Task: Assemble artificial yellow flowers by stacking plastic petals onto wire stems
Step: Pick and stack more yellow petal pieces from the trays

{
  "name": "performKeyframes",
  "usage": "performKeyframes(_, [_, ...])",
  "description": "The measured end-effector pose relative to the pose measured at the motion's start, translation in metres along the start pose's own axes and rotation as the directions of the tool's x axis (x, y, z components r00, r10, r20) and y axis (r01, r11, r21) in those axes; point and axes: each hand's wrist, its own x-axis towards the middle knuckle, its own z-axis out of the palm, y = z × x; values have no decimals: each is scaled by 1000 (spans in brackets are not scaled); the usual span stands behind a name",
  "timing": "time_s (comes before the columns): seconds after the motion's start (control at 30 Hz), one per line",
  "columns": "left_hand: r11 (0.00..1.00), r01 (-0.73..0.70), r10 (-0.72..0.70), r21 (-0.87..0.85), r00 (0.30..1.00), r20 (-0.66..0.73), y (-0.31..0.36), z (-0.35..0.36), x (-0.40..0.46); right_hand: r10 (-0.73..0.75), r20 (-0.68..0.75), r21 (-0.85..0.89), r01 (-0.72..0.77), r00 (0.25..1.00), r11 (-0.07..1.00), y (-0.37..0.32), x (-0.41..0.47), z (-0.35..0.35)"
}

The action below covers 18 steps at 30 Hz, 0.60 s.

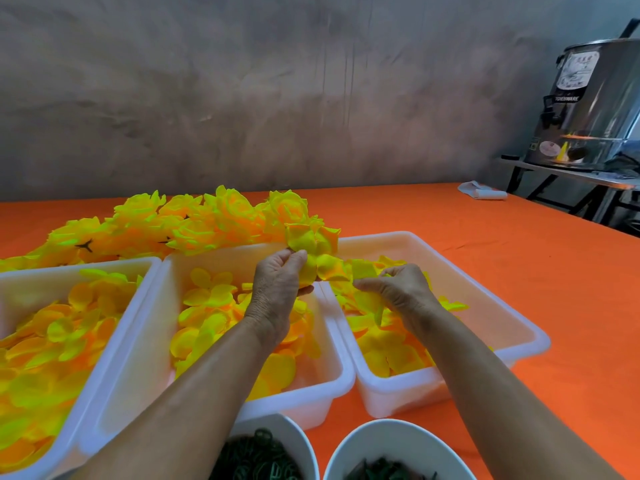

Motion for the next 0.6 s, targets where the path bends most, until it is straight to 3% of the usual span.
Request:
performKeyframes(0.1, [1000, -3, 3, 4, 1000, 8, -1, -1, -1, -53, 35, -260, 60, 998, 964, -2, -2, -1])
performKeyframes(0.17, [1000, -12, 12, 3, 1000, -4, -1, -1, -1, -89, 72, -281, 106, 993, 954, -5, -4, -1])
performKeyframes(0.23, [1000, -11, 11, -3, 1000, -16, -1, -1, -1, -269, 51, -299, 271, 962, 915, -9, -9, 0])
performKeyframes(0.3, [1000, -5, 5, 0, 1000, -9, -1, -1, 0, -551, 26, -295, 533, 834, 793, -13, -16, 2])
performKeyframes(0.37, [1000, 8, -8, -14, 1000, 21, -2, 0, 0, -729, 101, -289, 721, 677, 629, -15, -23, 5])
performKeyframes(0.47, [996, 59, -52, -69, 994, 99, -3, 4, 0, -807, 223, -317, 823, 547, 471, -14, -25, 10])
performKeyframes(0.6, [988, 127, -108, -92, 977, 186, -3, 7, -1, -874, 276, -360, 886, 401, 292, -16, -25, 12])
